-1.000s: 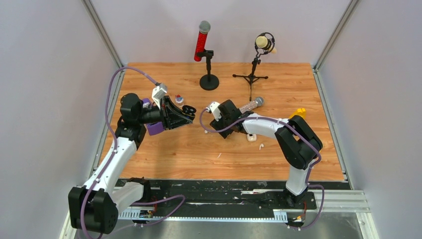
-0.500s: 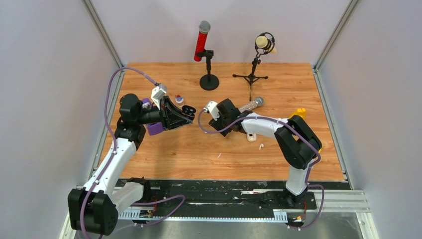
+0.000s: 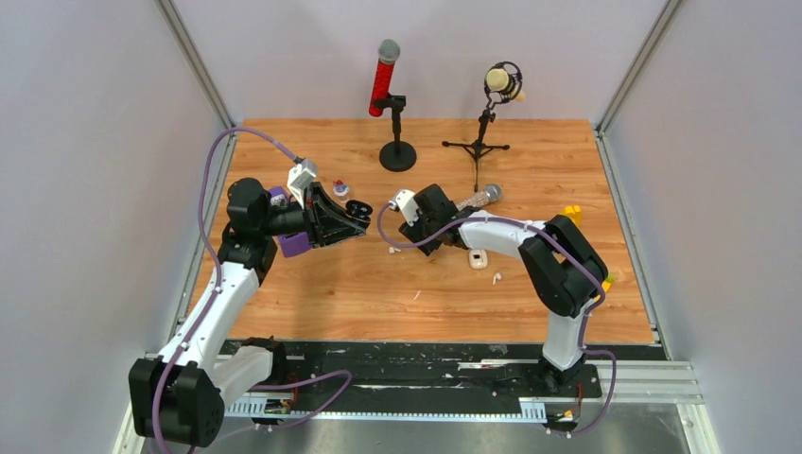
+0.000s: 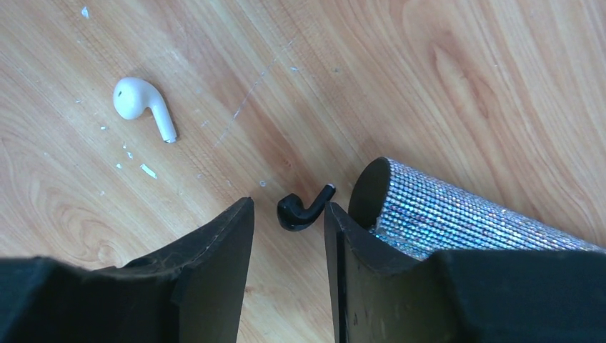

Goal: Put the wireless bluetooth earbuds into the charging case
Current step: Pick up the right earbud from the center of the board.

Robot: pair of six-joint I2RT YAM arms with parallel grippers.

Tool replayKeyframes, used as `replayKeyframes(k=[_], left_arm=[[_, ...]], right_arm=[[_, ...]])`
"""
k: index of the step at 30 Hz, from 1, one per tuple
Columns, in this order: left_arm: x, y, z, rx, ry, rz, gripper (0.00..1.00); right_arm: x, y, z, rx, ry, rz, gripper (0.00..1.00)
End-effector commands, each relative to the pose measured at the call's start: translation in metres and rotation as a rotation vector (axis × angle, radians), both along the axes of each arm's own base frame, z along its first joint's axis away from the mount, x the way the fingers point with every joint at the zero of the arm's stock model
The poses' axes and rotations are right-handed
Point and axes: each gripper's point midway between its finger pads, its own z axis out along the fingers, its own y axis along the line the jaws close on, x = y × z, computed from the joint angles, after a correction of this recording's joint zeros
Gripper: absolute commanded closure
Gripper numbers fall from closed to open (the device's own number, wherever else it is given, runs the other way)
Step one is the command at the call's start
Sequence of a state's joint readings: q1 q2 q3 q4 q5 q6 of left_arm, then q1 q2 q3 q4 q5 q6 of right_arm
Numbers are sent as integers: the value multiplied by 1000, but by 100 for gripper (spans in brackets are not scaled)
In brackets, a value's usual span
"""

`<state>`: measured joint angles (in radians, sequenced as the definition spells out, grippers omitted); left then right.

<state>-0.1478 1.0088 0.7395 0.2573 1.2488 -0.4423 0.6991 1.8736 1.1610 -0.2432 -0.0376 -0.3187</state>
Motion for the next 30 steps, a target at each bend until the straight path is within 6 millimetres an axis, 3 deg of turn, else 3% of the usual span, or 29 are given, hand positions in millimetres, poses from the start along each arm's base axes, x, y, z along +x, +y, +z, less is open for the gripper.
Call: replayKeyframes(k=[1,18,24,30], left_arm=[[-3,1,9,-5,-60,-7,100],[-4,1,11,-7,-58,-8,100],[-4,1,11,-7,-56,-8,100],[-4,1,10,-7,-54,-7,100]], right_arm=[[-2,8,2,37,24,14,58],[0,-7,-14,26,80,-36,63],[2,-3,0,57,52,-28,71],[5,0,26,115,9,-15,75]])
